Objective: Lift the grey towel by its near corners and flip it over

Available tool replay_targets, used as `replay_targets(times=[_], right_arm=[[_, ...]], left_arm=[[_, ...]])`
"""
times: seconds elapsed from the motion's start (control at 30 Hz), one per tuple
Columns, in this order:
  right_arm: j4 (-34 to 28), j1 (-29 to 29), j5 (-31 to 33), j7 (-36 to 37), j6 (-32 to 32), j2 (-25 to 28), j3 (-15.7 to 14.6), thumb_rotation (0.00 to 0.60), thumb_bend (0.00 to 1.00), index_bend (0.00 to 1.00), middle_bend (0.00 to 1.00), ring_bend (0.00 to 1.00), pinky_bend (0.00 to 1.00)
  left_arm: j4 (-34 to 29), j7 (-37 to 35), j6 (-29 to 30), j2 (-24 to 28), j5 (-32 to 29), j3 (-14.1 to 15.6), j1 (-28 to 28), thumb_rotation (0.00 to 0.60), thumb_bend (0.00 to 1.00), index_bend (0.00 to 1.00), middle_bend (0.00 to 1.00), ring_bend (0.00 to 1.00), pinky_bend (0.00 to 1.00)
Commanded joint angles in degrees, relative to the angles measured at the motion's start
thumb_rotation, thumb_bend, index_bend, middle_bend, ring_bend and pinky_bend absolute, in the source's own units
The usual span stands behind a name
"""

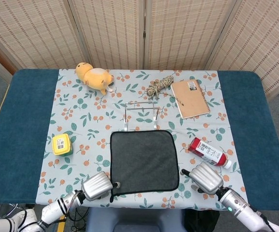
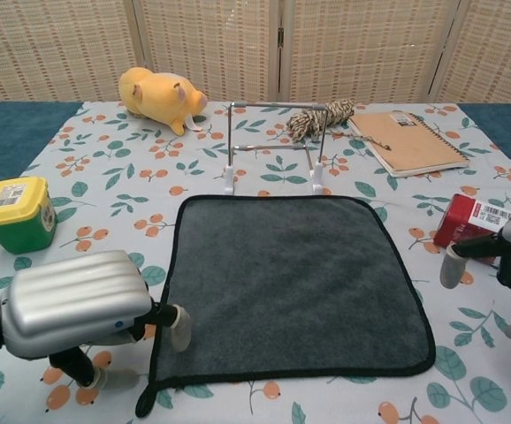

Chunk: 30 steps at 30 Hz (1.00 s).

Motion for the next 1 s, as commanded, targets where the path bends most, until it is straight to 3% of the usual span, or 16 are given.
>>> replay_targets(times=[0.03, 0.8, 1.0], right_arm=[[0.2, 0.1, 0.1, 0.1, 0.0, -0.1, -0.1, 0.600, 0.23, 0.35, 0.91, 0.83, 0.98], [1.3, 0.0, 0.8, 1.1, 1.9, -0.7, -0.9, 0.600, 0.23, 0.35, 0.91, 0.83, 0.98], [1.8, -0.1, 0.9, 1.7, 2.5, -0.8, -1.0, 0.600, 0.23, 0.35, 0.91, 0.83, 0.98]], left_arm=[[0.4, 0.1, 0.2, -0.4, -0.3, 0.1, -0.2, 0.600, 0.25, 0.39, 0.98, 0.93, 1.00], [0.9, -0.7, -0.4, -3.5, -4.0, -0.5, -2.2, 0.600, 0.25, 0.42, 0.98, 0.94, 1.00], [1.0, -1.2, -1.1, -4.2, -4.6, -0.4, -2.9, 0.600, 0.33, 0.45, 0.99, 0.94, 1.00]])
